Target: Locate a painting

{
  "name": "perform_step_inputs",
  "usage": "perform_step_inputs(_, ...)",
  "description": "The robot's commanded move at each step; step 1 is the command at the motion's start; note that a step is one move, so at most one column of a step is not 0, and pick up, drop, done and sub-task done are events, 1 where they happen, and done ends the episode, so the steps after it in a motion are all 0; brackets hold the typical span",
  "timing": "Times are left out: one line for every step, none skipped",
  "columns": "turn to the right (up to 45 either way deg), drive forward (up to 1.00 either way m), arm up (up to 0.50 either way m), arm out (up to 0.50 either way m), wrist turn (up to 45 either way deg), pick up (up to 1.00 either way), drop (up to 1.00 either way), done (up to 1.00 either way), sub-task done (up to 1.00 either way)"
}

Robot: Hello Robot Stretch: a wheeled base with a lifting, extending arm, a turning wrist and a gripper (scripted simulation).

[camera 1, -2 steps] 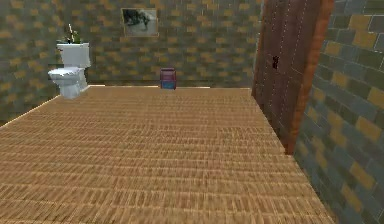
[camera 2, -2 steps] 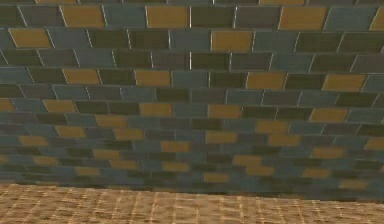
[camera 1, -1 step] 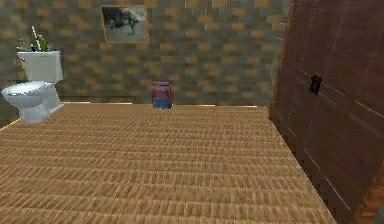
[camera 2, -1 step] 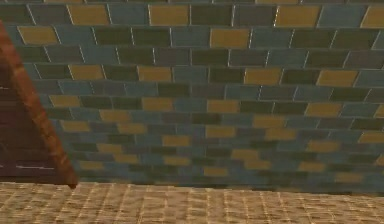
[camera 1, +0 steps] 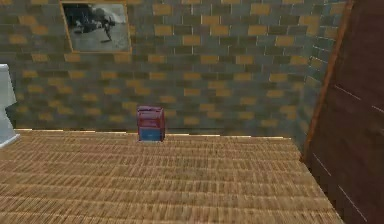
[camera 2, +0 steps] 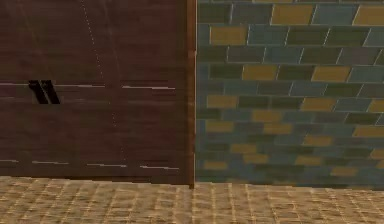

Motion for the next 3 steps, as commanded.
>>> perform_step_inputs(0.0, 1.00, 0.00, 0.00, 0.0, 0.00, 0.00, 0.00, 0.00)
perform_step_inputs(-3.0, 0.00, 0.00, 0.00, 0.0, 0.00, 0.00, 0.00, 0.00)
perform_step_inputs(0.0, 0.70, 0.00, 0.00, 0.0, 0.00, 0.00, 0.00, 0.00)
